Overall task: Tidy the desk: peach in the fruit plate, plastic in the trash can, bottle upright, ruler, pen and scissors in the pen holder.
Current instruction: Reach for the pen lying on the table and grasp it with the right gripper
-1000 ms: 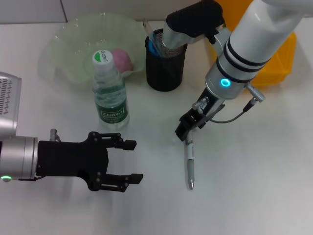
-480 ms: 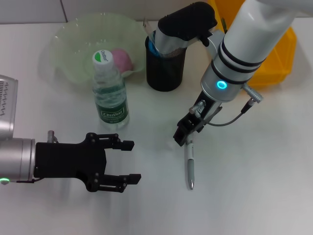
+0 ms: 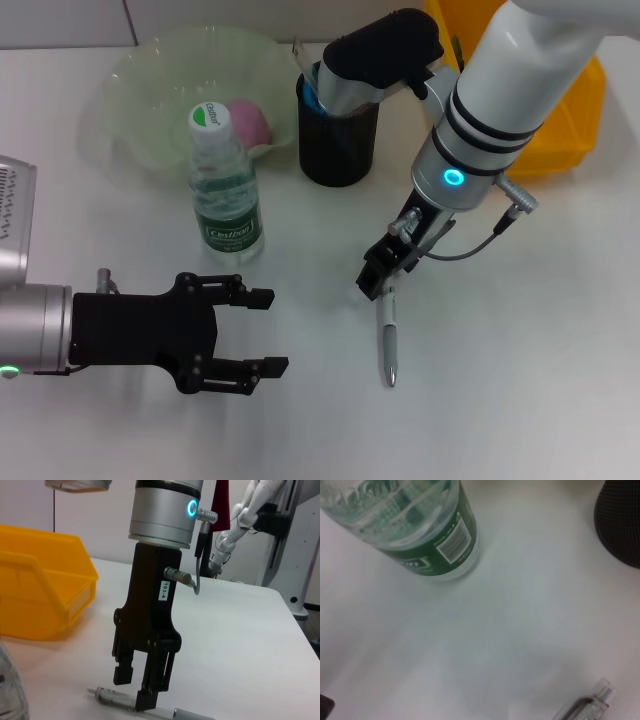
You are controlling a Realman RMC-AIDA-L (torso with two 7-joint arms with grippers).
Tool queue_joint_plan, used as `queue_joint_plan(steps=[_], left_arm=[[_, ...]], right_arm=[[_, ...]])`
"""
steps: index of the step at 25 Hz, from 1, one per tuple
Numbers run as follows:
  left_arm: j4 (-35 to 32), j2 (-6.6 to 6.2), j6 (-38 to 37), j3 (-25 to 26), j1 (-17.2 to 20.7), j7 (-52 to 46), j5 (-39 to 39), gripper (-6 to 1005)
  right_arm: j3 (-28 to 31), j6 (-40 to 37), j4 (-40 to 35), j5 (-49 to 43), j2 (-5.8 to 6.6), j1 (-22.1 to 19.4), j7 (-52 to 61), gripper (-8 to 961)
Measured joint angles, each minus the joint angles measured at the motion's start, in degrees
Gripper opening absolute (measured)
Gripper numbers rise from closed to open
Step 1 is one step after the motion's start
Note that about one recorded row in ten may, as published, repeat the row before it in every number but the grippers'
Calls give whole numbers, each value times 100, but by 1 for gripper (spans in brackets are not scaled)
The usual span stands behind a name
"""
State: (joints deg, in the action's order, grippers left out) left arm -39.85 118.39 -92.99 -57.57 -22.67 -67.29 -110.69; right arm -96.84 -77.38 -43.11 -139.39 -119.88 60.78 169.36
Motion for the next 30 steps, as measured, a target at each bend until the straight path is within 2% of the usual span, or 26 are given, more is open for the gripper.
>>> queue_joint_plan(steps=[30], left_arm=[[5, 0, 0, 0, -1, 32, 4, 772]], right_arm=[[-45, 522, 471, -15, 0, 160, 0, 605]])
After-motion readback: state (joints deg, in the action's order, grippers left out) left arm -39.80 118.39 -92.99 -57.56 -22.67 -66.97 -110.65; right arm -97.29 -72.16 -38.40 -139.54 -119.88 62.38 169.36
